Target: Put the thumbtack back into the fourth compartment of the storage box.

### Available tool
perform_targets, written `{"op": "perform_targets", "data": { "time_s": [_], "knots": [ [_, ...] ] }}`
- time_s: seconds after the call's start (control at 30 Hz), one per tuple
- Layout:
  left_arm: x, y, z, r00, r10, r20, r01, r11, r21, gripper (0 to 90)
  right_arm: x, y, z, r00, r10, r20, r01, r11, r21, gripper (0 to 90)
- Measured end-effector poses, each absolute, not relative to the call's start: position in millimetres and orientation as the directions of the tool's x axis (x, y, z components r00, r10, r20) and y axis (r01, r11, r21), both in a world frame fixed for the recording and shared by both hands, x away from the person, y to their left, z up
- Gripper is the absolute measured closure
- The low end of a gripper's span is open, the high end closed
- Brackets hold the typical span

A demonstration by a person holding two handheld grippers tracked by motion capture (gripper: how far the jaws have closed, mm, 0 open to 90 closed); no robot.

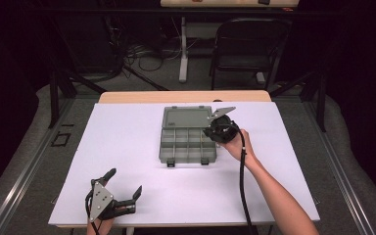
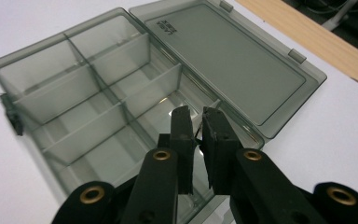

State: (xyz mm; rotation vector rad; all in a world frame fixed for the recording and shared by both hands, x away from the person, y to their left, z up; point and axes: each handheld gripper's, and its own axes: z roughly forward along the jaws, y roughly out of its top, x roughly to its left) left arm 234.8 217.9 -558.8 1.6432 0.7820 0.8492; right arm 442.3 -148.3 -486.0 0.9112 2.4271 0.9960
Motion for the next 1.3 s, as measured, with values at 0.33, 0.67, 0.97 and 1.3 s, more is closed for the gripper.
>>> {"op": "perform_targets", "data": {
  "time_s": [0.33, 0.67, 0.97, 1.3],
  "knots": [
    [234.9, 218.1, -558.9, 0.530, 0.837, 0.139, 0.072, -0.208, 0.976, 0.2, 462.8, -143.2, -498.2, -0.700, 0.711, -0.069, 0.470, 0.531, 0.705, 75.4],
    [235.1, 218.3, -558.9, 0.531, 0.836, 0.139, 0.071, -0.207, 0.976, 0.2, 453.8, -151.7, -490.9, -0.713, 0.701, -0.024, 0.463, 0.496, 0.734, 39.6],
    [235.1, 217.6, -558.9, 0.532, 0.836, 0.139, 0.072, -0.208, 0.975, 0.2, 418.7, -163.5, -483.1, -0.766, 0.643, -0.022, 0.395, 0.497, 0.773, 10.5],
    [235.3, 217.2, -559.0, 0.533, 0.835, 0.139, 0.072, -0.209, 0.975, 0.2, 373.6, -179.8, -480.9, -0.795, 0.606, -0.038, 0.321, 0.472, 0.821, 2.7]
  ]
}}
